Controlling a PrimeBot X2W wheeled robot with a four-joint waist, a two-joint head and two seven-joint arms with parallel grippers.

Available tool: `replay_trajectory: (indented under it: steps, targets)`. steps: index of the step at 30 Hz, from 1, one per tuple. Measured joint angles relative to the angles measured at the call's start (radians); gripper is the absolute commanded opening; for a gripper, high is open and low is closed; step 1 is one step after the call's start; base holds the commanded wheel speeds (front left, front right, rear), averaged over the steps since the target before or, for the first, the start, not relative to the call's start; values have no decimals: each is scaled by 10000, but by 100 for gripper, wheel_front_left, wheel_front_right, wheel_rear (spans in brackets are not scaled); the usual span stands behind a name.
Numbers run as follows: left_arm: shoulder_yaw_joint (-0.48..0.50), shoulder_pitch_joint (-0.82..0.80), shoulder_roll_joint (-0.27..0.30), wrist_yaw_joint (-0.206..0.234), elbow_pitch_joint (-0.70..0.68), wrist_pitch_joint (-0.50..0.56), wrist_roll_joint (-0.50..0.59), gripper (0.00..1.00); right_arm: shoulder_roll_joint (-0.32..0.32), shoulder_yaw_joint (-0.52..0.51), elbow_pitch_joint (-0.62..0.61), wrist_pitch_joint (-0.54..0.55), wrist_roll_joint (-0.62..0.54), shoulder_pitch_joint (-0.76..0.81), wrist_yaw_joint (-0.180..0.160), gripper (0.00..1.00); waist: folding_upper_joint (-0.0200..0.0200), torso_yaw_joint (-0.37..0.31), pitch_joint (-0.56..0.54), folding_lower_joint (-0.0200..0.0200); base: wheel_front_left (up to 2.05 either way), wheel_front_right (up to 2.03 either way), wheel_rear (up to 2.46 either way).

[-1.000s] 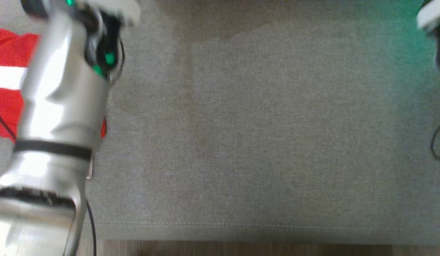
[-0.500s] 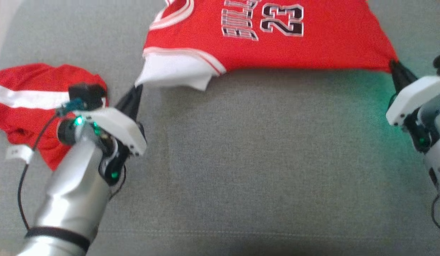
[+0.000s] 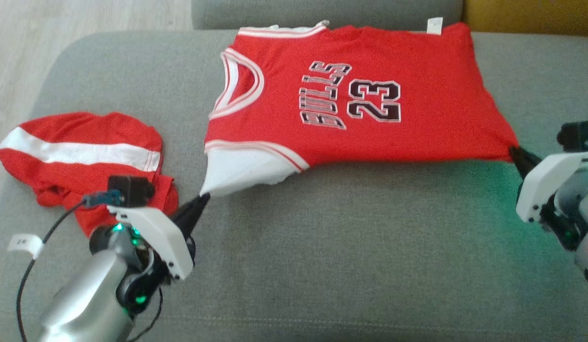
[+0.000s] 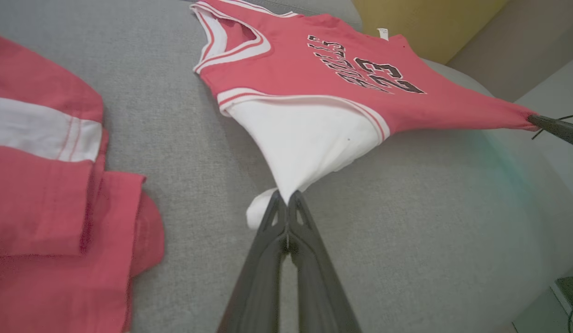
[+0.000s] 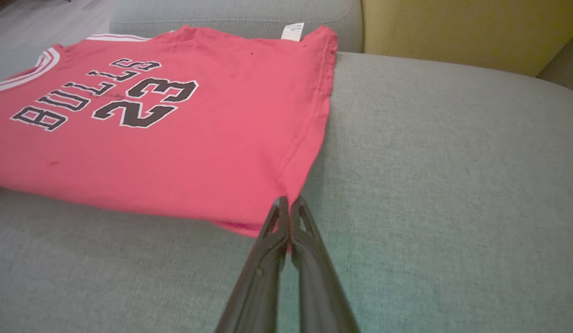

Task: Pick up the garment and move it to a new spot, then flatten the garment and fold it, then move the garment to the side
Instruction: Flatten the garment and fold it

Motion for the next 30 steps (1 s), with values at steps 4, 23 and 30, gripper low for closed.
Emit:
replay_trajectory:
  steps: [4, 23, 30]
  targets:
    - [-355, 688, 518, 0, -995, 556, -874, 0, -464, 767, -704, 748, 677, 435, 0, 0, 0, -62, -369, 0, 0, 0, 0]
    - [-468, 2887, 2493, 8, -4044, 2522, -3536, 0, -2219, 2709, -2951, 3283, 2757, 1566, 0, 0, 0, -391, -1394, 0, 0, 0, 0]
    - [-533, 3375, 3072, 209, -4842, 3202, -3927, 0, -2506, 3122, -3478, 3910, 3095, 1923, 0, 0, 0, -474, -1471, 0, 0, 0, 0]
